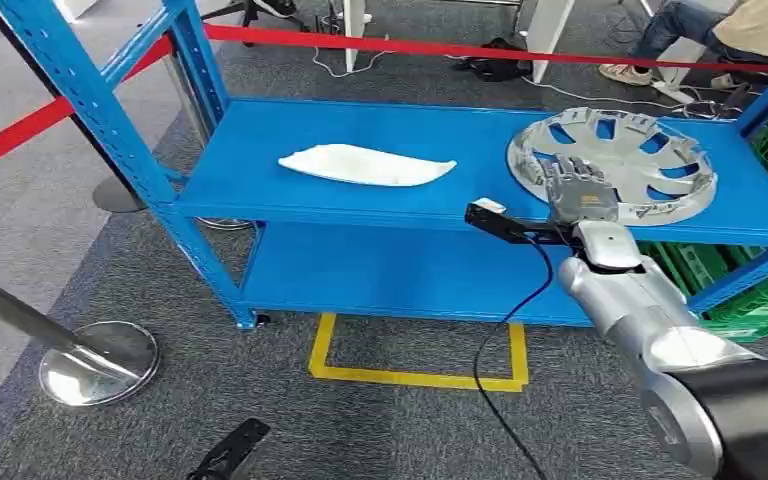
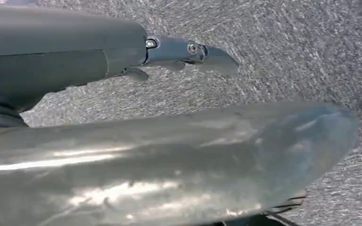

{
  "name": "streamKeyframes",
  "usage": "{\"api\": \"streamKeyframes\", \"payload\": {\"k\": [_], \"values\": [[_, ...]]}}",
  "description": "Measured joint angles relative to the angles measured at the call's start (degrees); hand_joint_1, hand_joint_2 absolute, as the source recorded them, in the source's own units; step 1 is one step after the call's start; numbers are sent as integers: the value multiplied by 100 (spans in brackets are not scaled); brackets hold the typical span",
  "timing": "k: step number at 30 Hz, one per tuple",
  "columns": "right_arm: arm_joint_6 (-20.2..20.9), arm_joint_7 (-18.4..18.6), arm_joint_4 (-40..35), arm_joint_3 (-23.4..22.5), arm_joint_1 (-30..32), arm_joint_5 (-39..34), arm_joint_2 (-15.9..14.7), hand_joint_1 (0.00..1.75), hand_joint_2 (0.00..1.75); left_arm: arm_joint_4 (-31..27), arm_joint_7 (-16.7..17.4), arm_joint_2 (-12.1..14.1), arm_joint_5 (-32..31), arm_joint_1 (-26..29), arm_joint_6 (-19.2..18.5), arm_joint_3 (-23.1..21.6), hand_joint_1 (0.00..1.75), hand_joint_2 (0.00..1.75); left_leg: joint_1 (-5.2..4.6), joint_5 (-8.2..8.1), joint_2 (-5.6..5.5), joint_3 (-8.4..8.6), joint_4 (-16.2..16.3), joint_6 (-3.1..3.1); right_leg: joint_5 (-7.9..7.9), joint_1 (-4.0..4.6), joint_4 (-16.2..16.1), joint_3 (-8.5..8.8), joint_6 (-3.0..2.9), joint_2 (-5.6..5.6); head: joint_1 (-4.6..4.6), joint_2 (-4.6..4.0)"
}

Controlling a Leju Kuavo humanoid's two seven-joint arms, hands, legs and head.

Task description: Take the parts from the cabinet and place them on the table.

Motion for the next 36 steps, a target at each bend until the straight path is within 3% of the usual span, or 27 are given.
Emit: {"api": "streamKeyframes", "payload": {"k": [1, 2, 4, 5, 6, 7, 8, 12, 19, 32, 36], "values": [[-2, -4, 0, 4, 14, 0, 0, 0, 175, 0, 0, 0, 0, 2, 0, 0, 0, 0, -12, -26, -8, 34, 1, -1, 139, 12, -35, -58, -17, 0, 4, 0], [-4, -13, 0, 11, 16, 0, 2, 0, 175, 0, 0, 0, 0, 1, 0, 0, 0, 0, -20, -56, -14, 76, 3, -4, 400, 23, -316, 18, -41, 0, 4, 0], [-4, -50, -2, 22, -2, 2, 0, 0, 175, 0, 0, -2, 0, -6, 0, 0, 0, 0, -25, -133, -23, 199, 3, -31, 1061, 50, -1329, 422, -108, -2, 4, 0], [-4, -77, 0, 24, -9, 4, 2, 0, 175, 0, 0, -2, 0, -4, -2, 0, 0, 0, -30, -170, -24, 229, 1, -58, 1182, 69, -1667, 562, -137, -9, 7, 0], [-20, -116, 0, 28, -27, 7, 2, 0, 175, 0, 0, -4, -4, -18, -9, 0, 0, 0, -63, -190, -32, 219, 28, -92, 1124, 84, -1790, 682, -141, -5, -2, 0], [-24, -146, -2, 39, -36, 11, 11, 0, 175, 0, 0, 2, -7, -22, -13, -2, 0, 0, -71, -185, -33, 192, 43, -74, 1117, 66, -1841, 690, -86, 0, -6, 0], [-22, -177, -2, 50, -34, 15, 31, 0, 175, 0, 0, 4, -9, -16, -13, -2, 0, 0, -71, -171, -31, 190, 31, -19, 1110, 68, -1849, 679, -69, 10, -9, 0], [-15, -210, -2, 52, -39, 17, 37, 0, 175, 0, 0, 4, -15, -18, -17, -2, 0, 0, -67, -164, -16, 234, -49, -33, 1090, 79, -1847, 676, -111, 35, -9, 0], [116, -210, -2, 105, -50, 39, 52, 0, 175, 0, -4, -4, -24, -20, -33, -13, 0, 0, -52, -138, -15, 240, -83, -150, 1091, 92, -1843, 675, -169, 24, -4, 0], [218, -79, 41, 199, -142, 155, 74, 0, 175, 0, -4, -11, -59, -20, -70, -48, 0, 0, -78, -128, -15, 238, -77, -147, 1118, 66, -1849, 680, -163, 20, -4, 0], [619, 221, 131, 234, -288, 230, 68, 0, 175, 0, -4, -11, -63, -20, -77, -118, 0, 0, -80, -128, -15, 240, -77, -147, 1118, 65, -1851, 678, -163, 22, -4, 0]]}}
